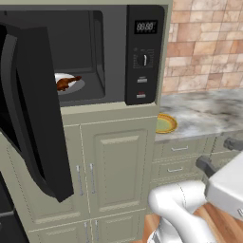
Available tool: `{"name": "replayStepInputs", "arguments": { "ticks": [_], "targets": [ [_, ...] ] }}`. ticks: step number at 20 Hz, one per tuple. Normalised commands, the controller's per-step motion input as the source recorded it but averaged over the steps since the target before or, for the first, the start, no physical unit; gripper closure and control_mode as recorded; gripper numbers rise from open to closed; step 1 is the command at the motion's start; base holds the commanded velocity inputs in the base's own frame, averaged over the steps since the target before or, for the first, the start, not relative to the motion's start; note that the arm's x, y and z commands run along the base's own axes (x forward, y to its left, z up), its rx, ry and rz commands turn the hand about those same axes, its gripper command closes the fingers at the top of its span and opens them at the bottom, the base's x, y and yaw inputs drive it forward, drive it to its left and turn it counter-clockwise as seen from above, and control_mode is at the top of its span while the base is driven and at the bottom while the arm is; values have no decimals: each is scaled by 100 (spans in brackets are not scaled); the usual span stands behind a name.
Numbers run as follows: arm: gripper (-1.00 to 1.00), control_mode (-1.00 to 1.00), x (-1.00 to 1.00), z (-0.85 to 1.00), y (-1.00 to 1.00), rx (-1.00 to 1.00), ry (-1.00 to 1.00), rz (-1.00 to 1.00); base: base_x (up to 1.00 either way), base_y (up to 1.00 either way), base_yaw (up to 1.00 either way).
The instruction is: Pick the chicken drumstick from the counter and place it in the microwave. Then turn on the microwave.
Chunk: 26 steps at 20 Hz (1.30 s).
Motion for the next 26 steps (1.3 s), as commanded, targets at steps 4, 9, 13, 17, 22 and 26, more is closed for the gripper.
{"name": "replayStepInputs", "arguments": {
  "ticks": [4,9,13,17,22,26],
  "targets": [
    [-100,-100,-19,0,0,-2,-10,0,0,0,0],
    [-100,-100,-8,-1,1,-3,-8,0,0,0,0],
    [-100,-100,0,-4,16,-5,-7,0,0,0,0],
    [-100,-100,0,-1,22,-6,-9,0,0,0,0],
    [-100,-100,0,0,20,-3,-9,0,0,0,0],
    [-100,-100,0,-1,23,-3,-10,0,0,0,0]
  ]
}}
